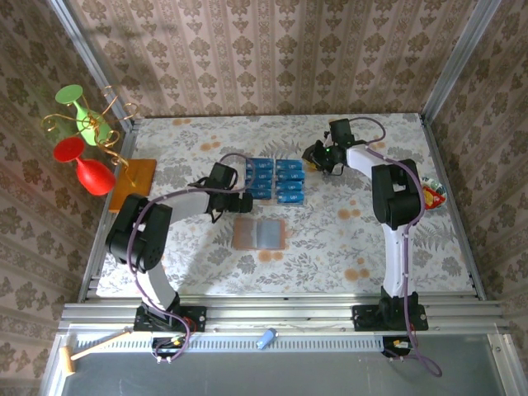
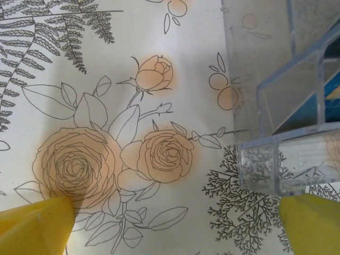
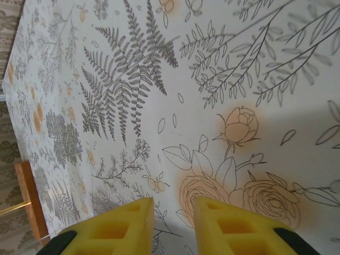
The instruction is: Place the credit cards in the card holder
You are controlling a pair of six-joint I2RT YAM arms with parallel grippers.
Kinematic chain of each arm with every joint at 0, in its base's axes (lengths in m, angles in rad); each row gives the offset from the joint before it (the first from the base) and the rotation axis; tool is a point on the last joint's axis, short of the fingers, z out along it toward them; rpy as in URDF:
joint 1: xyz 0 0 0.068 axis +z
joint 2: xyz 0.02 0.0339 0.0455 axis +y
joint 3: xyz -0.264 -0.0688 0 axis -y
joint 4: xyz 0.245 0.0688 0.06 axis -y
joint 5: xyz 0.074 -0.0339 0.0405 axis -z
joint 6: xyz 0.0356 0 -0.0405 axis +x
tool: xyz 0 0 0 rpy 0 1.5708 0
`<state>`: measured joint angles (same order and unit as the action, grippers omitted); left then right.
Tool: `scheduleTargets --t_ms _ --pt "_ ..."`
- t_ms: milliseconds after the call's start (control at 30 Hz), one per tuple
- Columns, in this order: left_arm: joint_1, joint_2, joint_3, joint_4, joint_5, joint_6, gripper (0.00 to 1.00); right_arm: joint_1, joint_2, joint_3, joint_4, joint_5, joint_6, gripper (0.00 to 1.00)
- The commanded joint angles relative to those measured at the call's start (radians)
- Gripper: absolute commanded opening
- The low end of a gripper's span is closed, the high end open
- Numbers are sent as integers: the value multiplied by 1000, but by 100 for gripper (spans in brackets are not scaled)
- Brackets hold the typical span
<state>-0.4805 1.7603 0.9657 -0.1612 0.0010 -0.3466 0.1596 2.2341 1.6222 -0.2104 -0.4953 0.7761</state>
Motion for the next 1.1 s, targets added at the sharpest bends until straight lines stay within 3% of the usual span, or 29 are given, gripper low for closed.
scheduleTargets --t_ms 0,400,1067 --pt "13 36 43 20 7 24 100 -1 18 30 -24 -102 -39 26" --pt "15 128 171 -3 13 49 100 0 -62 -154 89 -173 -73 24" --pt "13 344 488 -80 85 117 100 32 -242 -557 388 -120 61 22"
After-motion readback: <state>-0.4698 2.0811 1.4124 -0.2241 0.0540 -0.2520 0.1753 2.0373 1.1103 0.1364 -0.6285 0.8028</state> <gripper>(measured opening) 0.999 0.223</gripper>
